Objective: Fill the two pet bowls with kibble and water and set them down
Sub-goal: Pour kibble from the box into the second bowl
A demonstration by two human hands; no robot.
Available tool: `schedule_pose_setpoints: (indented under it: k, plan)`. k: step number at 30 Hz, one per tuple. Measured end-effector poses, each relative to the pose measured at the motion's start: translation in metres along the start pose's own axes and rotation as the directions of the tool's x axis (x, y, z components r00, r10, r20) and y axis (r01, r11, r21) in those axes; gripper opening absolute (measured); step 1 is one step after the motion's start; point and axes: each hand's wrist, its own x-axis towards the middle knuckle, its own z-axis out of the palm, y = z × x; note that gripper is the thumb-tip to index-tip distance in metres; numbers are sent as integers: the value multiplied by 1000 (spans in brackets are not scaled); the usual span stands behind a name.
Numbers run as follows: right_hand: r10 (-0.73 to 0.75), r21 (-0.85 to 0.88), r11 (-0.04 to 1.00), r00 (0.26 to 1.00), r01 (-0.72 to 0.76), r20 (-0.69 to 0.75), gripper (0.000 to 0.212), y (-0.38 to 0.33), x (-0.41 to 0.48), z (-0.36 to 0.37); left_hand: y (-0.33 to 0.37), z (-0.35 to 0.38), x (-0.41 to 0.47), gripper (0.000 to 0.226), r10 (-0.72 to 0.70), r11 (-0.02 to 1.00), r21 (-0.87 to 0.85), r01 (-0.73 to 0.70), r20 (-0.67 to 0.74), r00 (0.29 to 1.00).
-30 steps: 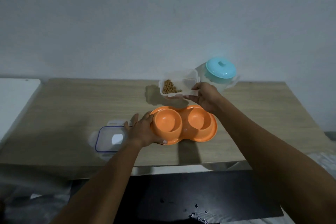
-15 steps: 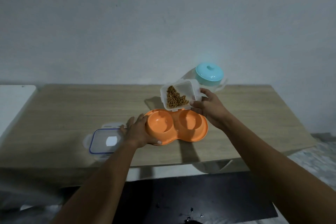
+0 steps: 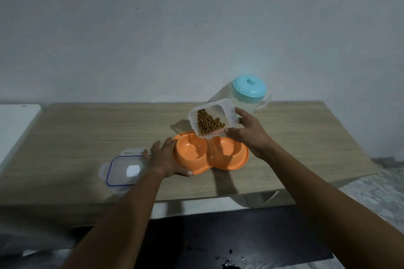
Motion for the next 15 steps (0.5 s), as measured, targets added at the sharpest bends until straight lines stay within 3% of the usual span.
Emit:
schedule_pose_setpoints:
  k: [15]
  plan:
    - [-44,-58,997,999,45,9,77,11,-6,5,3,-2,-2,129,-11,1000,-6,12,17,1000]
